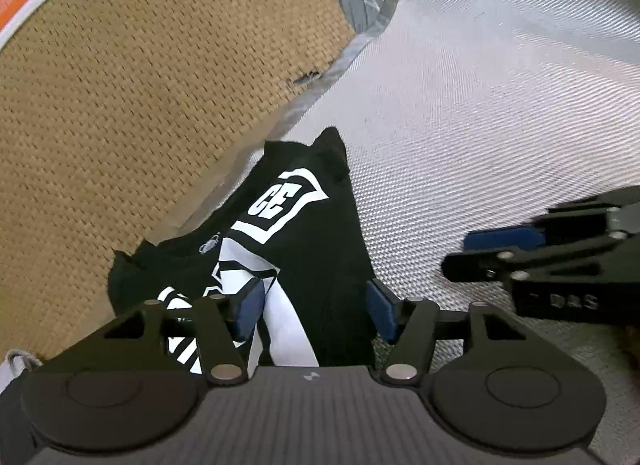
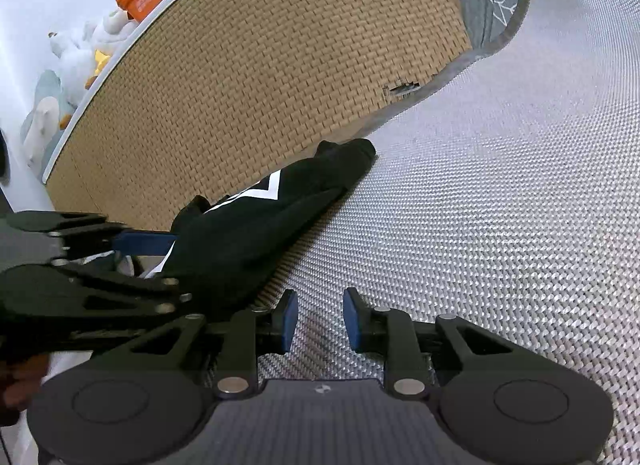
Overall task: Fold clothes
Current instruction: 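Close the left tool on the sweatshirt collar with the printed lettering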
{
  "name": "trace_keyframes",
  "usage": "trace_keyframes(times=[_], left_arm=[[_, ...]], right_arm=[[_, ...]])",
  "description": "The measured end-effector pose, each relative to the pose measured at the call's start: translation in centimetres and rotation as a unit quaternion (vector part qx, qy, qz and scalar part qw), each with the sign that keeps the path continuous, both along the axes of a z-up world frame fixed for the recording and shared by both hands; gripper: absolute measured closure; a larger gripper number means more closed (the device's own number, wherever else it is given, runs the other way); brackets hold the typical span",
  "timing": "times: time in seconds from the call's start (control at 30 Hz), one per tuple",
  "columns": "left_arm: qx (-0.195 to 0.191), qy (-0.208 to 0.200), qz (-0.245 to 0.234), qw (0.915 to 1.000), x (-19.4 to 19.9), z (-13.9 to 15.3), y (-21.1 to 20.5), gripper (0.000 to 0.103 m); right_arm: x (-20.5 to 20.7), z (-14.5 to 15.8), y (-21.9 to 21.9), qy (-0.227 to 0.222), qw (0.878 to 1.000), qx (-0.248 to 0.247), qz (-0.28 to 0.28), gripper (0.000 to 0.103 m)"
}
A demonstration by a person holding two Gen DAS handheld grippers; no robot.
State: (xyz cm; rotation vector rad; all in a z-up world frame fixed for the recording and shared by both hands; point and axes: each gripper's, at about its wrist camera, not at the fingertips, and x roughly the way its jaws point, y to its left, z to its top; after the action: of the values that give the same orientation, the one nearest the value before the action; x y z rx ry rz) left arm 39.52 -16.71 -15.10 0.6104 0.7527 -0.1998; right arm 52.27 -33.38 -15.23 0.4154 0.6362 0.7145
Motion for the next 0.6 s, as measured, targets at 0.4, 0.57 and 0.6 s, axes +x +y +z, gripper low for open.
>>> trace_keyframes(times=[0.4, 0.57, 0.6], left_arm=[[0.005, 0.008, 0.018, 0.9998, 2.3, -1.1, 0.0, 0.050], [-0.010, 0.015, 0.017, 0.9997, 2.7, -0.9, 0.4, 0.062], [-0.019, 0.016, 0.018, 0.9995, 2.7, -0.7, 0.6, 0.071]], right_arm=[[0.1, -0.4, -0.1, 0.009, 1.000, 0.021, -0.001, 0.081], [-0.1, -0.5, 0.0, 0.010, 1.000, 0.022, -0.001, 0.081], [-0.1, -0.6, 0.0, 0.010, 1.000, 0.022, -0.001, 0.081]])
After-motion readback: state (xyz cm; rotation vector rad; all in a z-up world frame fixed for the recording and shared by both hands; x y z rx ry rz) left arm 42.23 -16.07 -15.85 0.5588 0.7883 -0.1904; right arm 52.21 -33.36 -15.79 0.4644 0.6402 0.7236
